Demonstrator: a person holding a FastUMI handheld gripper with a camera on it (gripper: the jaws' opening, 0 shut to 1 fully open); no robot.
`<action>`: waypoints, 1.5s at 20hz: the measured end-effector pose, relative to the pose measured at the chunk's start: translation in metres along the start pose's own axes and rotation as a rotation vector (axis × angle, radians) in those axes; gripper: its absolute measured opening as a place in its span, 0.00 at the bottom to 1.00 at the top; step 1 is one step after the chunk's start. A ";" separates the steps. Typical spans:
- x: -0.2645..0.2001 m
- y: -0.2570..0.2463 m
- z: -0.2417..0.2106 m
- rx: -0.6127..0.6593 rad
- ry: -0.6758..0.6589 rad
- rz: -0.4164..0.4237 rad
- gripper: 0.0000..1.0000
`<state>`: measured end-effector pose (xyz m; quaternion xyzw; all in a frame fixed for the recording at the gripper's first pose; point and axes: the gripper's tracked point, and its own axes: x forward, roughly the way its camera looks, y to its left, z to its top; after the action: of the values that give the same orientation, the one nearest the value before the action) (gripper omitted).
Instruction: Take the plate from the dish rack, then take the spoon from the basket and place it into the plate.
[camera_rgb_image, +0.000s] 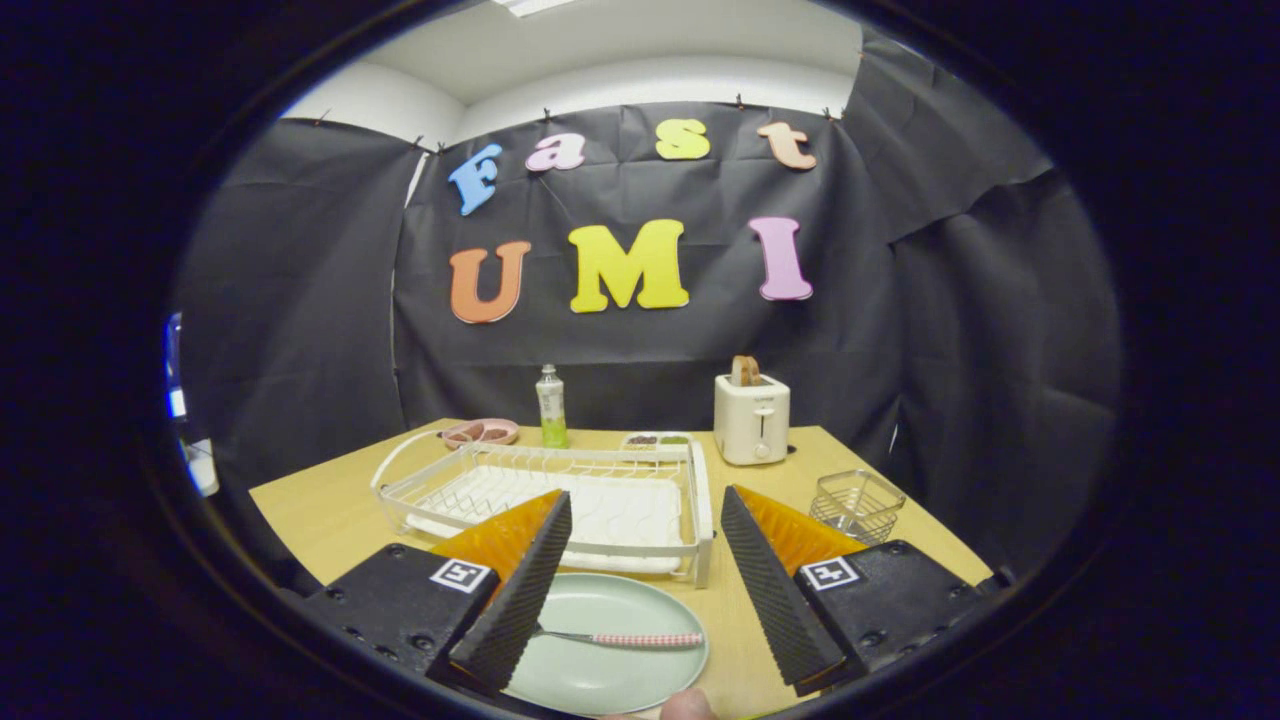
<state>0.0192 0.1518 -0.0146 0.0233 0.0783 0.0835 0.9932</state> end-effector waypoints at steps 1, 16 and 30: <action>-0.002 -0.001 0.003 -0.004 -0.011 -0.001 0.98; -0.011 0.000 0.000 -0.003 -0.097 -0.038 0.98; -0.005 0.008 0.008 0.007 -0.111 -0.040 0.98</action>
<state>0.0142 0.1588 -0.0051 0.0297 0.0240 0.0620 0.9973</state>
